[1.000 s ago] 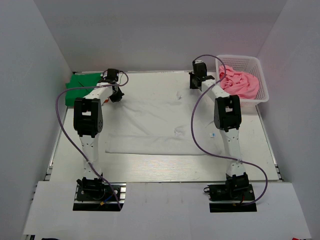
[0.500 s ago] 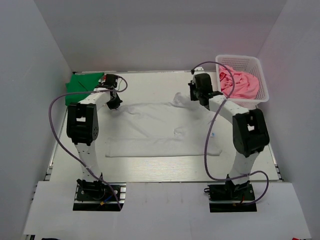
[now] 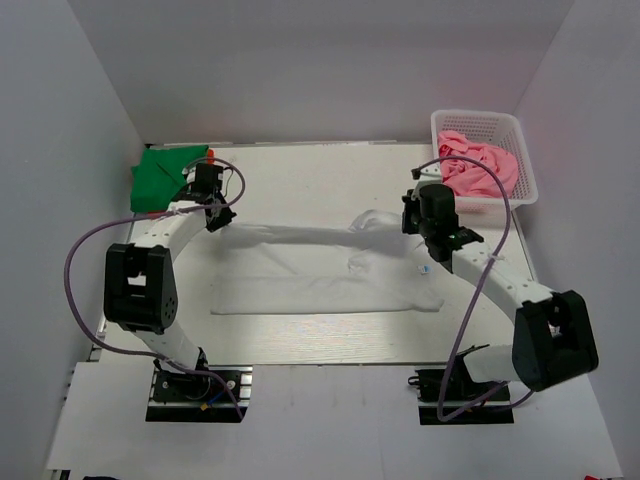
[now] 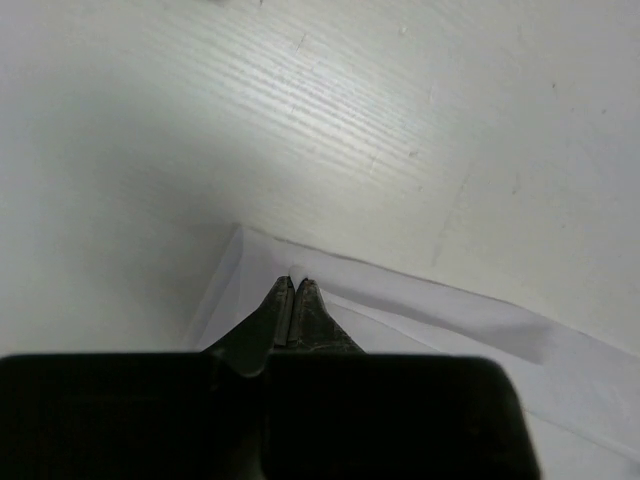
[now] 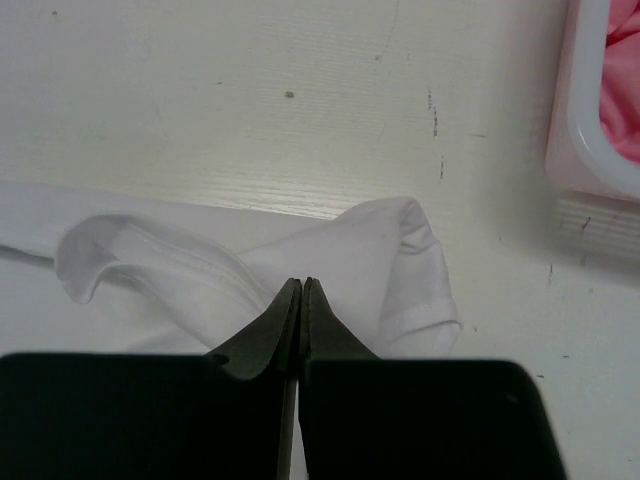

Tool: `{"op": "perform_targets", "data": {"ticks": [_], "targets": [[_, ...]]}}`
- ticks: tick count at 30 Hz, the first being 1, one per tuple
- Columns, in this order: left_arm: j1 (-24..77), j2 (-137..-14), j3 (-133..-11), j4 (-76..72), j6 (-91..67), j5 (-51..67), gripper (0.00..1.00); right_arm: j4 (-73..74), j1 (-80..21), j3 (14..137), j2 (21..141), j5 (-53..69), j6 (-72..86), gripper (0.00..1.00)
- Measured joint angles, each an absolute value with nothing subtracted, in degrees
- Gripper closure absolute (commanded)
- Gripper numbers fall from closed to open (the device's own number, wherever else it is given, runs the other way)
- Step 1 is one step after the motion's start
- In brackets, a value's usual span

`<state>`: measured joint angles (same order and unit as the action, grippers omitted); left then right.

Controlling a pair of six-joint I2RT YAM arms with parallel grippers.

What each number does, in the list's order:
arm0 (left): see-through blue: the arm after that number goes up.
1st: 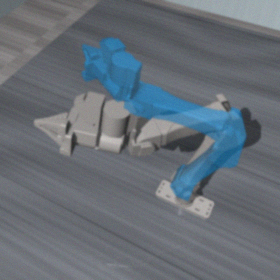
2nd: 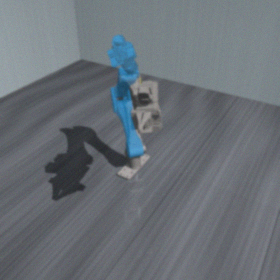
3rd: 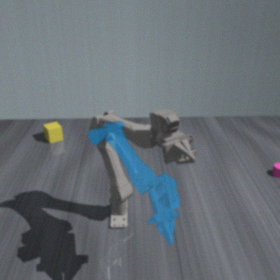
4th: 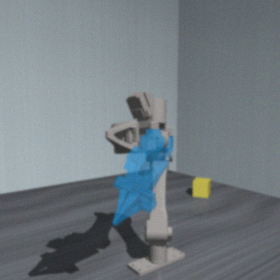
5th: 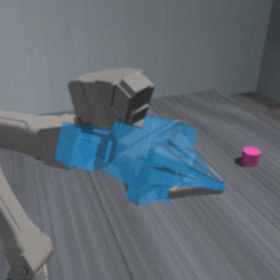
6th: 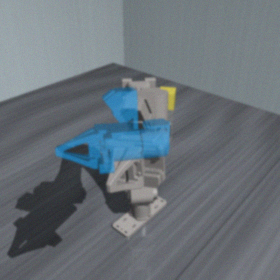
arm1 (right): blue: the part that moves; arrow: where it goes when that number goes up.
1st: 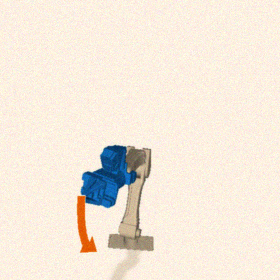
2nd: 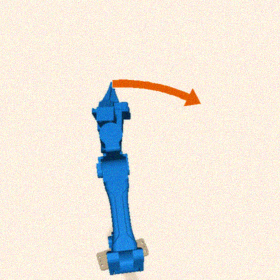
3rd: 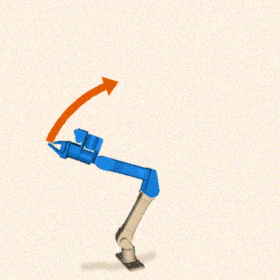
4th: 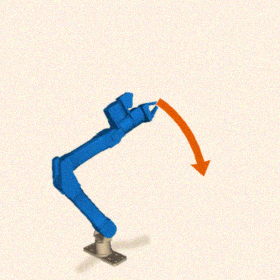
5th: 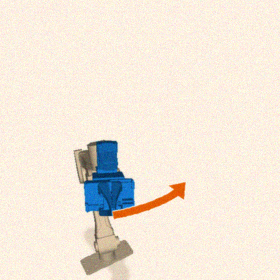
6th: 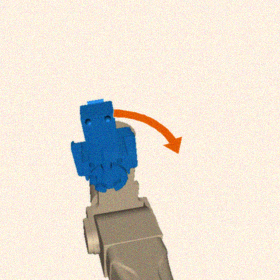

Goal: Fold and stack the t-shirts

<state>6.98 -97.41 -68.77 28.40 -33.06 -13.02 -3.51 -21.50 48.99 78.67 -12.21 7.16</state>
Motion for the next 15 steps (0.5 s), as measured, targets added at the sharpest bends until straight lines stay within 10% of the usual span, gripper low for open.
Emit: {"op": "perform_targets", "data": {"ticks": [13, 15], "targets": [[7.0, -83.7, -51.5, 22.8, -33.7, -9.6, 1.0, -3.5, -21.9, 36.4, 65.0, -6.0, 11.3, 1.0], [7.0, -83.7, -51.0, 22.7, -34.5, -9.7, 0.89, -3.4, -21.9, 34.3, 64.7, -5.1, 12.3, 0.82]]}}
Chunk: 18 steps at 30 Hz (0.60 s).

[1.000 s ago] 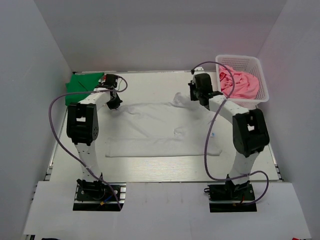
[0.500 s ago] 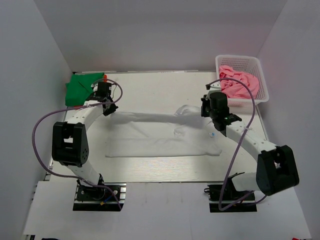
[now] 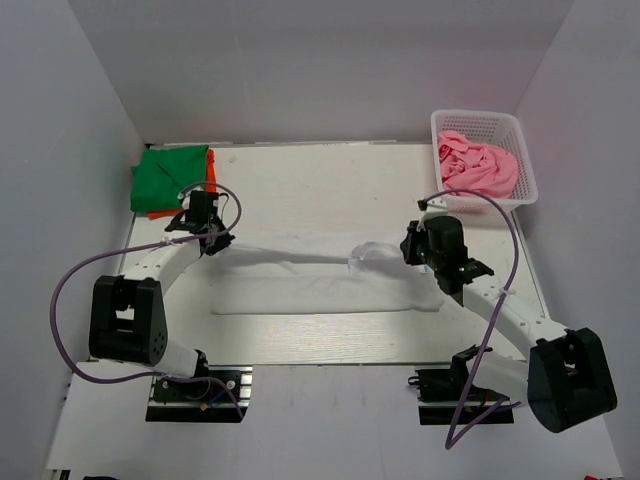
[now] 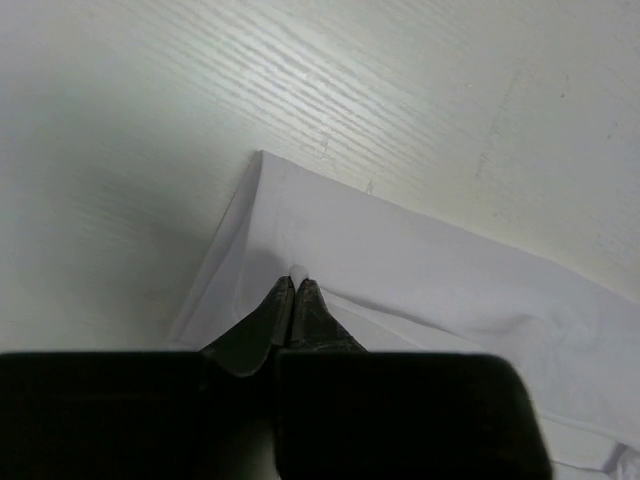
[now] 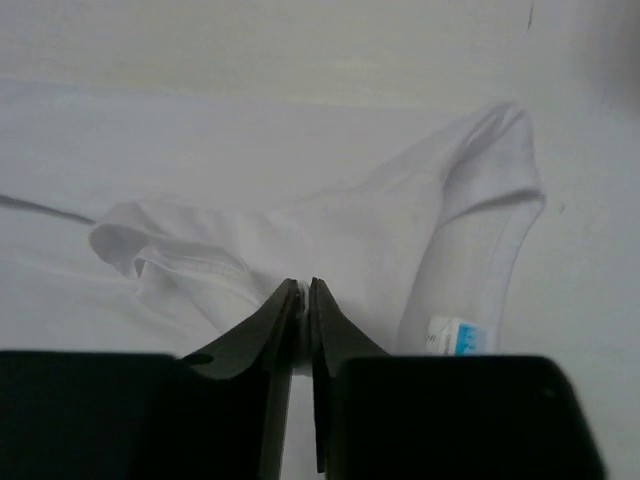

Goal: Fold and stack the t-shirts

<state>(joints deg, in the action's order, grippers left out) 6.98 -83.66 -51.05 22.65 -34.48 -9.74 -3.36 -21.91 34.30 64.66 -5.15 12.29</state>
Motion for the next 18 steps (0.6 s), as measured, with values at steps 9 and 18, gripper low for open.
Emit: {"op": "perform_targets", "data": {"ticks": [9, 18], "targets": [[7.0, -82.0, -45.7, 36.0, -47.4, -16.2, 0.0, 4.9, -22.4, 20.8, 49.3, 2.2, 20.4, 0.1], [7.0, -75.1, -47.9, 39.5, -50.3, -17.5, 0.0, 6.4, -22.4, 23.2, 48.0, 5.0, 21.4, 0.1]]}}
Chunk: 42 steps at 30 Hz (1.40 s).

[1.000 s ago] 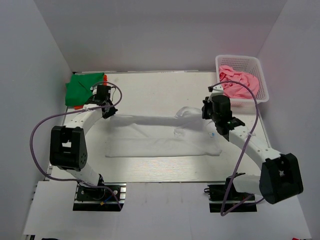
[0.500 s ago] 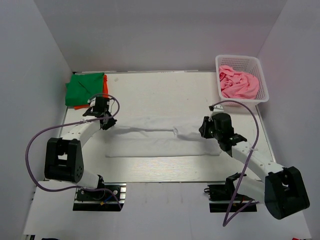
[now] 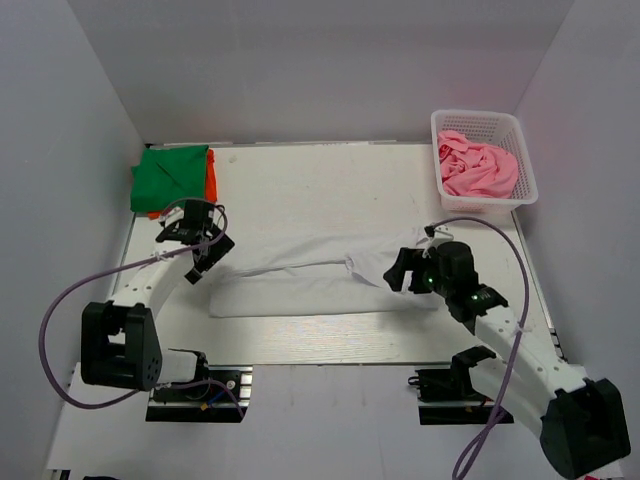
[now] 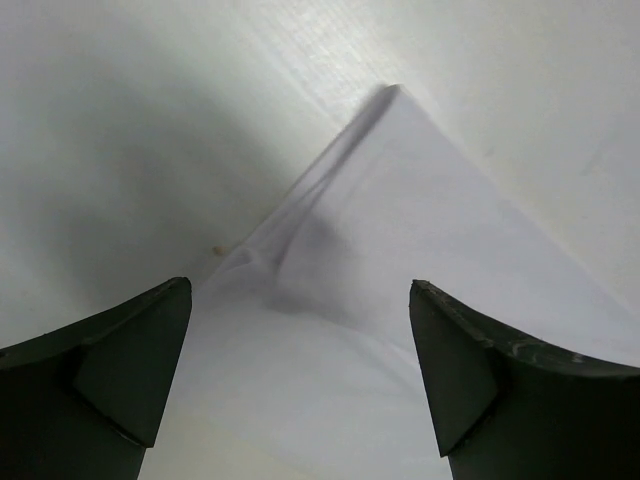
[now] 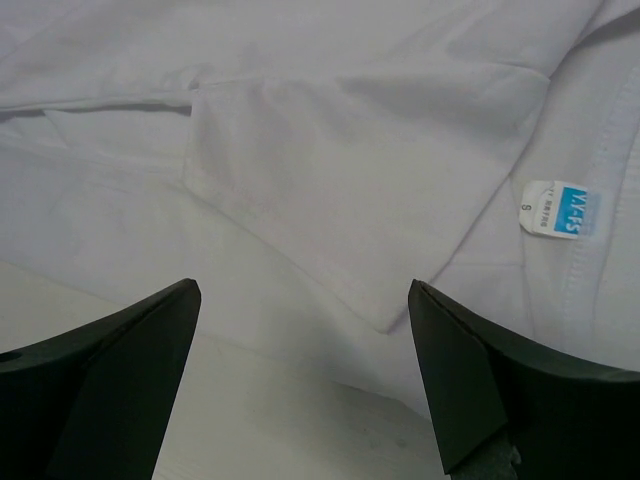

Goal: Fold and stack the t-shirts

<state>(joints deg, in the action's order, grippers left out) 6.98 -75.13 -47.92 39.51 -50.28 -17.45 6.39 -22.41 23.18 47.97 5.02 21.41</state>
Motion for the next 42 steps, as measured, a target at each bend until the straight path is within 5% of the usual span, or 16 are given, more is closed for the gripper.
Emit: {"op": "perform_targets", "data": {"ticks": [18, 29, 34, 42], "targets": [[11.6, -91.3, -50.7, 25.3, -45.3, -6.1, 0.0, 1.2, -22.3, 34.9, 79.6, 3.0, 27.6, 0.1], [27.0, -77.3, -33.9, 13.5, -56.9, -7.2, 0.0, -1.2, -21.9, 70.3, 113.0, 14.3, 24.0, 0.1], [37.6, -83.6, -39.8, 13.9, -61.5, -6.0, 0.0, 3.3, -22.3, 94.0, 128.8, 16.4, 20.0, 0.1], [51.1, -94.4, -51.6, 19.7, -66.4, -7.7, 0.0, 13.8, -22.4, 108.5, 135.7, 9.1, 13.6, 0.1]]}}
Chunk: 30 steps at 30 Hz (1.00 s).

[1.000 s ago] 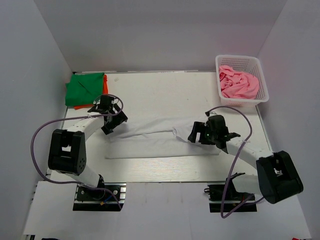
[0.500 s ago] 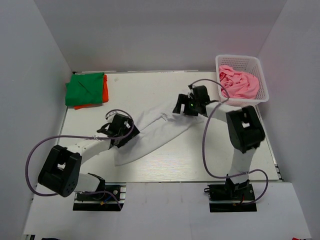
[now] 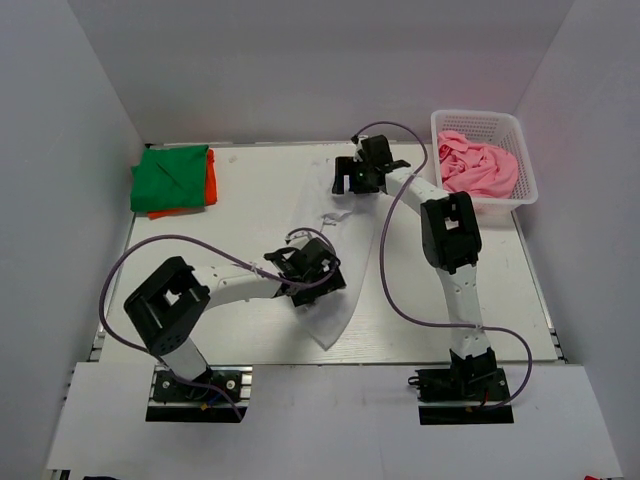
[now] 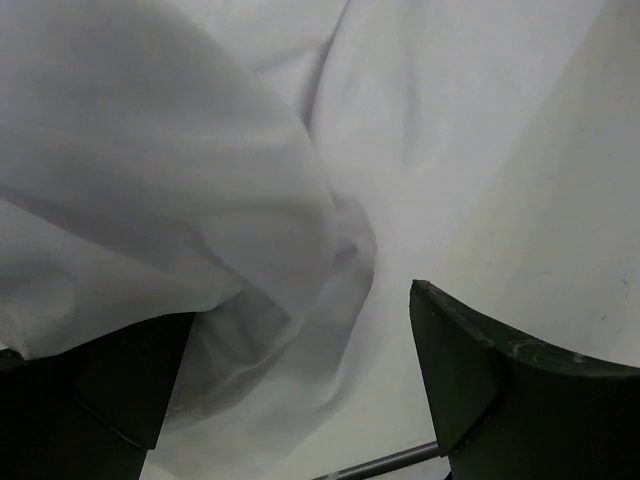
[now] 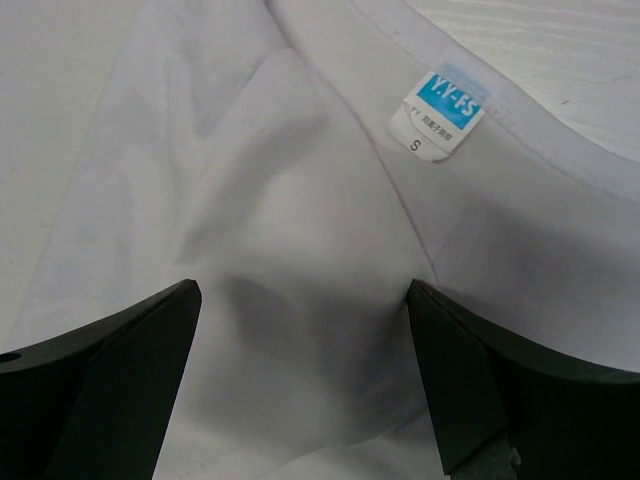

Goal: Fold and stack the t-shirts

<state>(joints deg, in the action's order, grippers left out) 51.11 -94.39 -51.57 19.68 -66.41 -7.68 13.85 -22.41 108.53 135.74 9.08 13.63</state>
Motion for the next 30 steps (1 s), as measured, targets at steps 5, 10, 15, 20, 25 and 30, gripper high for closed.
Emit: {"op": "perform_targets", "data": {"ticks": [5, 10, 15, 20, 25, 30], "targets": [[57.4, -92.1, -51.0, 23.9, -70.7, -10.2, 0.0, 16.2, -22.4, 110.3, 136.3, 5.5, 13.0, 0.1], [64.0, -89.0, -49.8, 33.5, -72.5, -12.8, 0.0, 19.6, -22.4, 111.9, 136.2, 3.3, 12.6, 0.1], [69.0, -88.9, -51.7, 43.8, -72.6, -15.6, 0.0, 21.4, -22.9, 111.9, 135.5, 3.6, 10.2, 0.1], [70.7, -89.2, -55.1, 50.7, -72.0, -19.6, 0.0, 23.4, -24.5, 109.4, 128.8, 4.4, 7.0, 0.1], [69.4, -83.9, -52.9, 49.4, -70.1, -26.2, 0.0, 19.6, -28.0, 95.8, 114.1, 4.0, 7.9, 0.1], [63.2, -75.5, -51.3, 42.4, -63.4, -31.5, 0.0, 14.5, -31.6, 80.8, 107.0, 3.6, 11.9, 0.1]]}}
